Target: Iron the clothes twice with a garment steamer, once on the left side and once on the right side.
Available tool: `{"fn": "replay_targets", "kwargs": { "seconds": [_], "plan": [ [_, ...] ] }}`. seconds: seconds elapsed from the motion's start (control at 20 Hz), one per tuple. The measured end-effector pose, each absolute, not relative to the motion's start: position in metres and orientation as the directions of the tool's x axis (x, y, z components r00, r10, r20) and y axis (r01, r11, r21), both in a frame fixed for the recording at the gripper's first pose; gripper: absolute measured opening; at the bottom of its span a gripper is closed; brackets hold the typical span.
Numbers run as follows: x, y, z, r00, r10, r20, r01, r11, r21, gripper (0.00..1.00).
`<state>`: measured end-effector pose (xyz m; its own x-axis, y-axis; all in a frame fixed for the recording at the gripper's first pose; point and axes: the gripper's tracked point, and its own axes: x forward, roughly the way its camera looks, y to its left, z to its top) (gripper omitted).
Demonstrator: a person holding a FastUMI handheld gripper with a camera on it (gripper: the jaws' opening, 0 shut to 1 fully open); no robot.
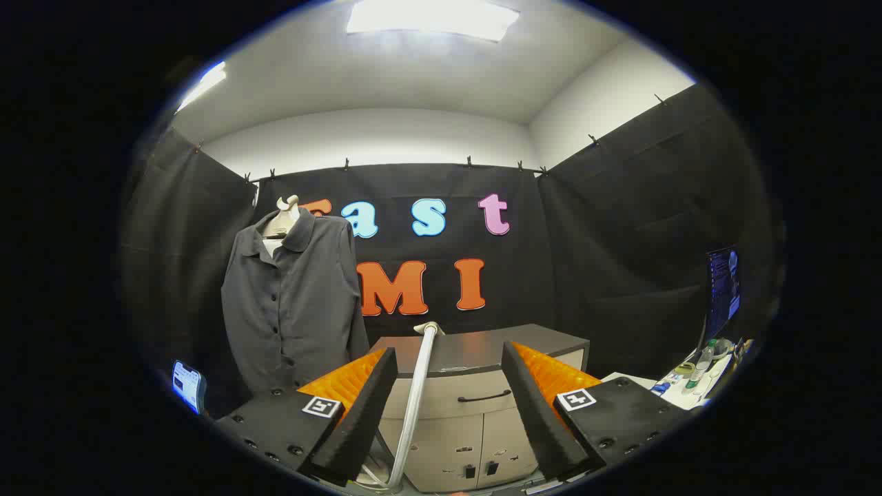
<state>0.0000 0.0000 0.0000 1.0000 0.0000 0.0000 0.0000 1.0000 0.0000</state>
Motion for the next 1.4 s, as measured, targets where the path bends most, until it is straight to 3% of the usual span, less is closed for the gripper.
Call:
{"fn": "replay_targets", "kwargs": {
  "seconds": [1.4],
  "plan": [
    [0.002,0.008,-0.009,1.000,0.008,-0.022,-0.007,1.000,0.014,0.98]
  ]
}}
